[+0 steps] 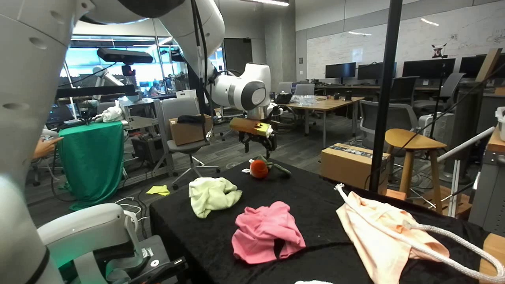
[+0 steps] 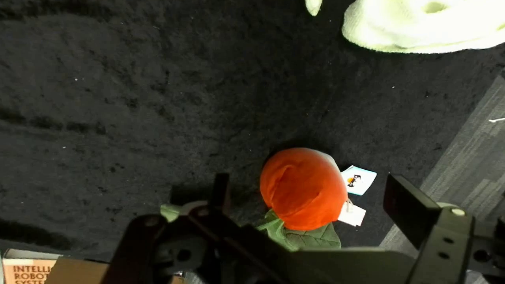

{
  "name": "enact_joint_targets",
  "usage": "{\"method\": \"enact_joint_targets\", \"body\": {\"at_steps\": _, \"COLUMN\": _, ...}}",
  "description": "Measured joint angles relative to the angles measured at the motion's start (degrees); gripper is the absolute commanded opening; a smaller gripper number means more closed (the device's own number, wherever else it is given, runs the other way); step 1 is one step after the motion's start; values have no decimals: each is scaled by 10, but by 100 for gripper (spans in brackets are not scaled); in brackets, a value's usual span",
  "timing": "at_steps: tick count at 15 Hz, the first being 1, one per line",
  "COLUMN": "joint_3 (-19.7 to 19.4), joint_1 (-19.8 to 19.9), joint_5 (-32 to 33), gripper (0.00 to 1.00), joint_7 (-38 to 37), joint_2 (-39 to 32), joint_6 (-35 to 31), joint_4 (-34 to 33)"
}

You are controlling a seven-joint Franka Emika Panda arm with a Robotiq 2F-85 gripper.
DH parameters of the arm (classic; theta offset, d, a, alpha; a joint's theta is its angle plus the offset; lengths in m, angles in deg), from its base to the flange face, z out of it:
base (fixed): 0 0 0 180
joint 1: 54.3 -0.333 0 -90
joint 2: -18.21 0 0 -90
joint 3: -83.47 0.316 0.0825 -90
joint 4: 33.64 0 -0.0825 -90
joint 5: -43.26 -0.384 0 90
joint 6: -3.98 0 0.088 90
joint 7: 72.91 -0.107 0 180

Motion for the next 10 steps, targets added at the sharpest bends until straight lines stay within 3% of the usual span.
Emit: {"method": "enact_joint_targets", "body": {"at_steps": 10, "joint_3": 8, "joint_1": -15, "joint_5": 1, "gripper": 100, "joint_7": -5, "joint_2": -80, "joint_6": -90, "joint_4": -41}}
